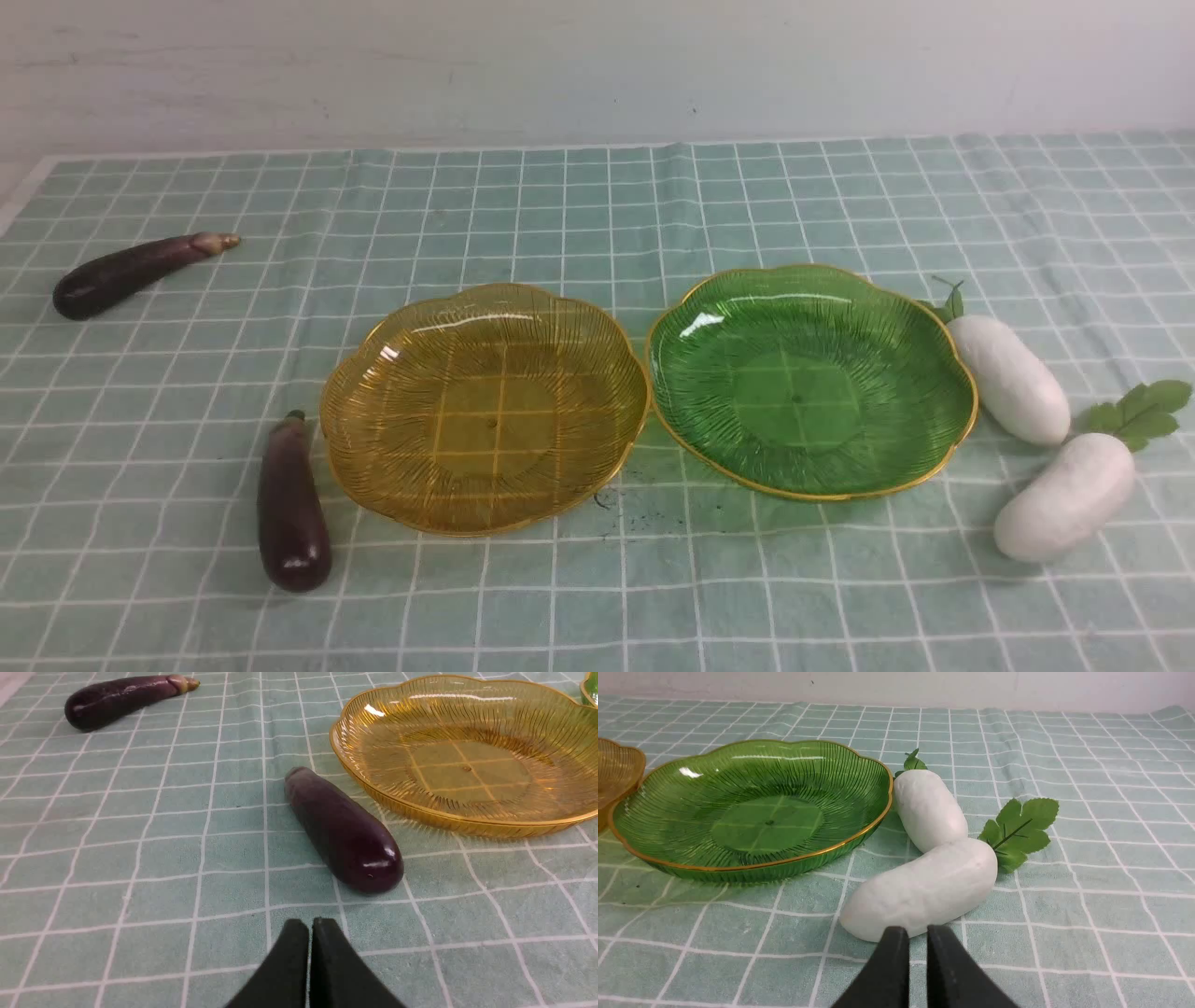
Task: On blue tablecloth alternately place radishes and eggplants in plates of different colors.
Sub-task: 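Pick up the eggplant and place it in the yellow plate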
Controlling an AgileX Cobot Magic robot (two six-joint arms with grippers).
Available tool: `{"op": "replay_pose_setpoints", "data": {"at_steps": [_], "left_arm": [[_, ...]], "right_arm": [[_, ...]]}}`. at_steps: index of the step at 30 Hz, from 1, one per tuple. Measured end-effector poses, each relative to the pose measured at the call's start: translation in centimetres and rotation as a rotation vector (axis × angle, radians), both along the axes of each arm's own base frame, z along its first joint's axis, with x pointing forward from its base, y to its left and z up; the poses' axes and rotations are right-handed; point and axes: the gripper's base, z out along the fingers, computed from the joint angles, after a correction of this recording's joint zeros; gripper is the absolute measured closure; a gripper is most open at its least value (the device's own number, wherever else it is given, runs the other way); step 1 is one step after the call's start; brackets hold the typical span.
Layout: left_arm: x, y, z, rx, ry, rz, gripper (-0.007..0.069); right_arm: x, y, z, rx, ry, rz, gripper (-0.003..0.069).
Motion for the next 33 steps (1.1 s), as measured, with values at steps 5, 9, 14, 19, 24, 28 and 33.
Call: {"op": "replay_pose_setpoints", "data": {"at_steps": [5, 9, 14, 19, 24, 28, 33], "left_arm": [[0.00, 0.00, 0.00, 0.000, 0.000, 0.000, 0.0632], [0.00, 0.00, 0.00, 0.000, 0.000, 0.000, 0.0632], [0.00, 0.00, 0.00, 0.000, 0.000, 0.000, 0.0632], [0.00, 0.00, 0.00, 0.000, 0.000, 0.000, 0.0632], [0.00, 0.00, 0.00, 0.000, 0.000, 0.000, 0.0632], [0.00, 0.00, 0.00, 0.000, 0.000, 0.000, 0.0632], [0.00, 0.00, 0.00, 0.000, 0.000, 0.000, 0.0632]], "right_arm": [[0.00, 0.00, 0.00, 0.000, 0.000, 0.000, 0.0604], [0.00, 0.00, 0.00, 0.000, 0.000, 0.000, 0.0604], [0.00, 0.00, 0.00, 0.000, 0.000, 0.000, 0.0604], [0.00, 0.00, 0.00, 0.000, 0.000, 0.000, 0.0604], [0.00, 0.00, 0.00, 0.000, 0.000, 0.000, 0.0604], [0.00, -0.04, 0.00, -0.014, 0.000, -0.001, 0.0604], [0.01, -0.21, 0.03, -0.078, -0.005, -0.007, 0.0604]]}}
